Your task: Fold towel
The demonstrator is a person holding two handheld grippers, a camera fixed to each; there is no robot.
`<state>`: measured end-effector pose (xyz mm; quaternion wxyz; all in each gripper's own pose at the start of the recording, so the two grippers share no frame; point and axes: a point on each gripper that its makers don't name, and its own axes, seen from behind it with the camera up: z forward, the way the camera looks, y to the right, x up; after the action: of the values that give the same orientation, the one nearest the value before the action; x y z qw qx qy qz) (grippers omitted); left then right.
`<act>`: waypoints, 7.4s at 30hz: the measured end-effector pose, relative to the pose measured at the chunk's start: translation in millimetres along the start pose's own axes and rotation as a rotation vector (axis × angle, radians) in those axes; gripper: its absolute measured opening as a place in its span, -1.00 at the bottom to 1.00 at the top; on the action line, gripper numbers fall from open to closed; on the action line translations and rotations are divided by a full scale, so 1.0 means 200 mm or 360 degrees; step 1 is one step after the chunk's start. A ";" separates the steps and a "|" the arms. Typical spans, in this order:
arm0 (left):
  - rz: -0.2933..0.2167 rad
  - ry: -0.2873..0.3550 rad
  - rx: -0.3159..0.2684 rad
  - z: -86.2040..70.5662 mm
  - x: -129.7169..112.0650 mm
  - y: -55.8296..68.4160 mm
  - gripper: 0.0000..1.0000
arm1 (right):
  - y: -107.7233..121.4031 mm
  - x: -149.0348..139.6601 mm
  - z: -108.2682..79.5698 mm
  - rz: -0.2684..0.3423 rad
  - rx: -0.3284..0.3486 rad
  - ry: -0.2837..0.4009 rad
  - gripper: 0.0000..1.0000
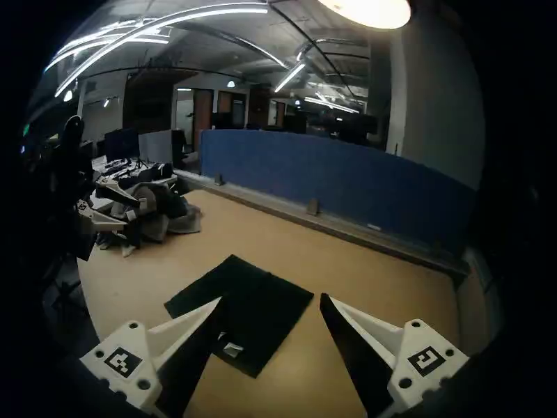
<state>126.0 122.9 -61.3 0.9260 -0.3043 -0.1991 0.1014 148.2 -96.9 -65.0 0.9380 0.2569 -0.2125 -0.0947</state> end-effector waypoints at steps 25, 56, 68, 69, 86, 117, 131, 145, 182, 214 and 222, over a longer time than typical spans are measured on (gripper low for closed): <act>0.0036 -0.0198 -0.0020 0.25 -0.48 0.10 0.96 | -0.04 -0.40 0.25 0.0022 0.0011 -0.0133 1.00; 0.0077 -0.0494 -0.0106 0.50 -1.02 0.18 0.96 | -0.17 -0.98 0.52 0.0008 0.0137 -0.0420 1.00; 0.0048 -0.0528 -0.0107 0.52 -1.06 0.19 0.96 | -0.20 -1.14 0.56 0.0006 0.0151 -0.0522 1.00; 0.0045 -0.0532 -0.0109 0.52 -1.07 0.19 0.96 | -0.20 -1.15 0.56 0.0003 0.0152 -0.0528 1.00; 0.0064 -0.0645 -0.0118 0.53 -1.16 0.23 0.46 | -0.24 -1.25 0.57 -0.0009 0.0176 -0.0626 0.55; 0.0058 -0.0683 -0.0115 0.55 -1.16 0.29 -0.78 | -0.22 -1.27 0.56 0.0114 0.0155 -0.0647 -0.78; 0.0030 -0.0690 -0.0076 0.56 -1.15 0.27 -0.81 | -0.23 -1.22 0.56 0.0116 0.0162 -0.0612 -0.79; -0.0021 -0.0638 -0.0040 0.50 -1.04 0.26 -0.81 | -0.22 -1.09 0.50 0.0117 0.0146 -0.0547 -0.79; -0.0263 -0.0500 0.0072 0.23 -0.62 0.27 -0.81 | -0.22 -0.73 0.19 0.0141 0.0116 -0.0435 -0.80; -0.0294 -0.0462 0.0111 0.07 -0.46 0.33 -0.81 | -0.25 -0.59 0.05 0.0150 0.0124 -0.0416 -0.80; -0.0295 -0.0472 0.0111 0.08 -0.47 0.33 -0.81 | -0.24 -0.61 0.05 0.0154 0.0124 -0.0424 -0.80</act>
<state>29.2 155.6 -118.3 0.9018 -0.2341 -0.3571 0.0663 31.3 -107.2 -125.7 0.8943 0.2677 -0.3508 -0.0744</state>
